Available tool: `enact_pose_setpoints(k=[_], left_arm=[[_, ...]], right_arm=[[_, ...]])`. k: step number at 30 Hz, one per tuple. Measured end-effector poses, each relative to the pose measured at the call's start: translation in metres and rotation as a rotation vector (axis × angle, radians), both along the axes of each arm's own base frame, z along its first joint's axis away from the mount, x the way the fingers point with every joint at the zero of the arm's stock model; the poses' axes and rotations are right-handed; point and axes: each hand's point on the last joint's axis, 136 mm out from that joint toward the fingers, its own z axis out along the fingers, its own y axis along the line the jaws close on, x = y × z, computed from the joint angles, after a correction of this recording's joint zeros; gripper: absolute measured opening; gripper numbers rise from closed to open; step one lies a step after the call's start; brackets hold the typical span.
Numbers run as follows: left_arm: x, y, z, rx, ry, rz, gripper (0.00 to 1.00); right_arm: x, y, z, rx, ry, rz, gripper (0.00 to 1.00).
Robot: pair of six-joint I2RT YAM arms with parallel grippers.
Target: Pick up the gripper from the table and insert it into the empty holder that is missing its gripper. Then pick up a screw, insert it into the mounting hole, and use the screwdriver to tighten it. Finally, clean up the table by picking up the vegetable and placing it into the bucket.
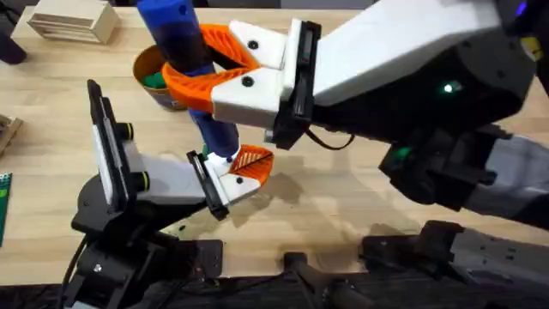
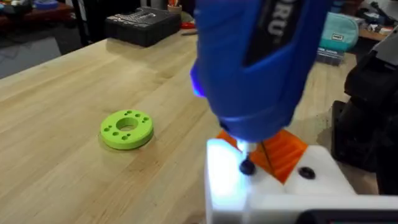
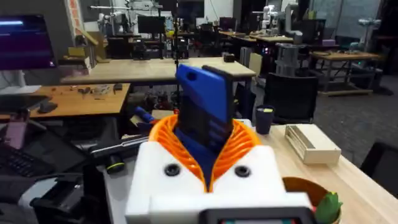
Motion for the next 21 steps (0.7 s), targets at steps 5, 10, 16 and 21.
enact_pose_setpoints(k=[5, 10, 16, 21], left_arm=[[0.0, 0.0, 0.0, 0.0, 0.0, 0.0, 0.004], [0.0, 0.0, 0.0, 0.0, 0.0, 0.0, 0.004], [0.0, 0.0, 0.0001, 0.0, -0.001, 0.0, 0.004], [0.0, 0.0, 0.0, 0.0, -0.001, 0.0, 0.004]], right_arm=[[0.0, 0.0, -0.0002, -0.004, -0.016, -0.004, 0.029], [0.0, 0.0, -0.0001, -0.004, -0.02, -0.005, 0.029], [-0.0033, 0.0028, 0.0025, 0.011, -0.033, 0.006, 0.029], [-0.0038, 0.0029, 0.0035, 0.015, -0.036, 0.007, 0.029]])
